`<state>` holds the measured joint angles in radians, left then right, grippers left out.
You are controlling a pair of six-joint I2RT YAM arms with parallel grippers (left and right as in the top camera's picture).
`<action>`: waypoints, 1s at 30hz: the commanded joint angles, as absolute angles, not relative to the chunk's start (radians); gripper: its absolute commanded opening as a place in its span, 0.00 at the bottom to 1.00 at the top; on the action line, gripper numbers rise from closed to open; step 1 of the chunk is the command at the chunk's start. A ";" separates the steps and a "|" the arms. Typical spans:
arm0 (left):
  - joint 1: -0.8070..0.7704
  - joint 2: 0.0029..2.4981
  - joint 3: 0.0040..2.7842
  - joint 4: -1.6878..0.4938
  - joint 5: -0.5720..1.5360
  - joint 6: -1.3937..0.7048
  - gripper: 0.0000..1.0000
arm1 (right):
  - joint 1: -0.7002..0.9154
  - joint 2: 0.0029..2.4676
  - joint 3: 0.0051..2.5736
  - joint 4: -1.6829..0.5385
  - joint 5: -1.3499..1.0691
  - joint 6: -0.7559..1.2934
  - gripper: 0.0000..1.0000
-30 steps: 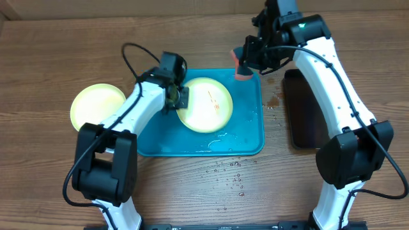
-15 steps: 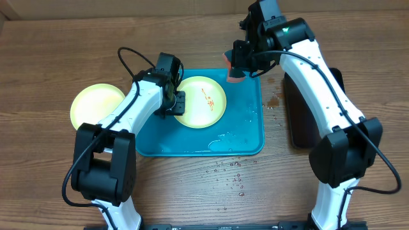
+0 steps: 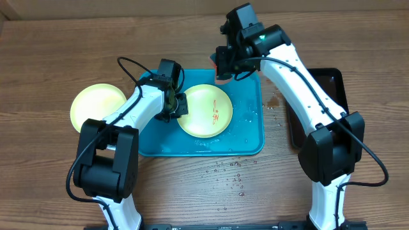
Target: Clean dirty plates on tray and stack at the side
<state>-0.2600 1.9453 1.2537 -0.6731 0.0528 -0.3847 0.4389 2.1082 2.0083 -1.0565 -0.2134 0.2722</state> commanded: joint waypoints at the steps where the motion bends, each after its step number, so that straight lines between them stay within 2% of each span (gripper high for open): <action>1: -0.260 1.993 1.245 -0.690 0.016 -0.389 0.04 | 0.440 2.136 2.016 -1.053 -0.191 0.261 0.04; 12: -0.229 1.992 1.245 -0.709 0.039 -0.382 0.04 | 0.467 2.231 2.015 -1.188 -0.195 0.303 0.04; 20: -0.221 1.992 1.245 -0.761 0.052 -0.382 0.04 | 0.533 2.344 2.006 -1.194 -0.193 0.388 0.04; 30: -0.161 1.992 1.245 -0.800 0.244 -0.335 0.04 | 0.567 2.385 1.922 -1.122 -0.203 0.474 0.04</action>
<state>-0.1909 1.9499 1.2636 -0.7834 0.1627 -0.3809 0.5663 2.3676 1.9606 -1.1366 -0.1822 0.4332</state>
